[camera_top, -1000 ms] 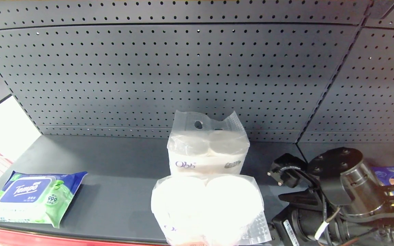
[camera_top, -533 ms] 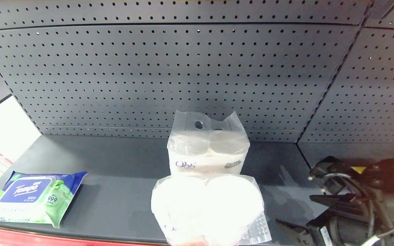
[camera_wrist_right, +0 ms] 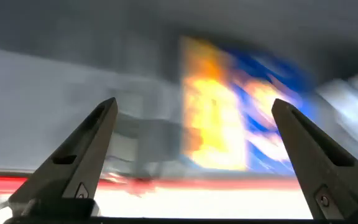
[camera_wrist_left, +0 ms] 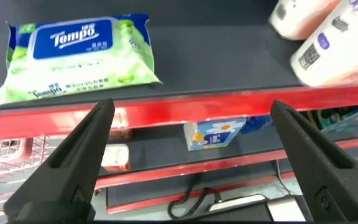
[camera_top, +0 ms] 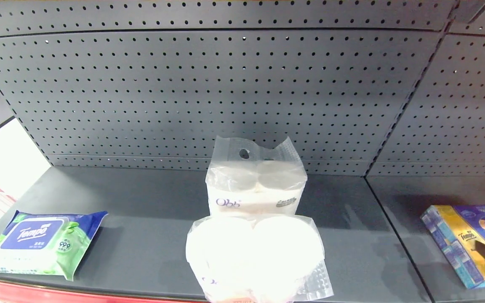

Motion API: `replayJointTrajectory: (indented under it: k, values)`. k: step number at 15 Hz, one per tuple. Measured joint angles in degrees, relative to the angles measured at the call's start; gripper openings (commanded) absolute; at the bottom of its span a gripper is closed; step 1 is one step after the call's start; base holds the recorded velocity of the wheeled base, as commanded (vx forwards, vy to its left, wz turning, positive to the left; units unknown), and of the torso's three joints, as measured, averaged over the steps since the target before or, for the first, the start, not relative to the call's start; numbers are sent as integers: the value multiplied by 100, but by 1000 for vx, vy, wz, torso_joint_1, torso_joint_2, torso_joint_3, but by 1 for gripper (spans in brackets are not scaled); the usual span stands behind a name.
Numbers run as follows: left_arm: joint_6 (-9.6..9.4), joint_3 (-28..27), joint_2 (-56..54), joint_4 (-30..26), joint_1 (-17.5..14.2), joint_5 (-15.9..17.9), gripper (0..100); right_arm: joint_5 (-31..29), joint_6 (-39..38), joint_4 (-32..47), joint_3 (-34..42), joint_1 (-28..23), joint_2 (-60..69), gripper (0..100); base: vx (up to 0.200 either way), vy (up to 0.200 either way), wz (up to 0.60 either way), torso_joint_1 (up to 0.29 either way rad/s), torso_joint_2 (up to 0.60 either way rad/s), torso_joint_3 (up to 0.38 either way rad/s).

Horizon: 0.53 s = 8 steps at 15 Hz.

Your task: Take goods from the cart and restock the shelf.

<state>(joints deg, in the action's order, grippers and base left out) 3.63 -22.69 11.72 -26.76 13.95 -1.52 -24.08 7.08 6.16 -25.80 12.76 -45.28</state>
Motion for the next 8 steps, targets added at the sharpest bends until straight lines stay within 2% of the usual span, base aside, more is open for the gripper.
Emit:
replayJointTrajectory:
  k: [2, 3, 5, 6, 8]
  values:
    - [2, 222, -279, -12, -20, -30, 100, 284, 176, 730, -79, -1068, 812, 100, 0, 0, 0, 0, 0, 0]
    - [4, 336, -445, -26, -23, -71, 100, 482, 239, 919, -33, -1317, 1242, 100, 0, 0, 0, 0, 0, 0]
    - [35, 577, -767, -44, -56, -149, 100, 755, 391, 1135, 238, -1532, 2143, 100, 0, 0, 0, 0, 0, 0]
    - [116, 684, -891, -39, -72, -162, 100, 791, 430, 1169, 468, -1592, 2604, 100, 0, 0, 0, 0, 0, 0]
    - [162, 836, -1040, 213, -83, -154, 100, 580, 405, 1187, 1039, -1687, 3362, 100, 0, 0, 0, 0, 0, 0]
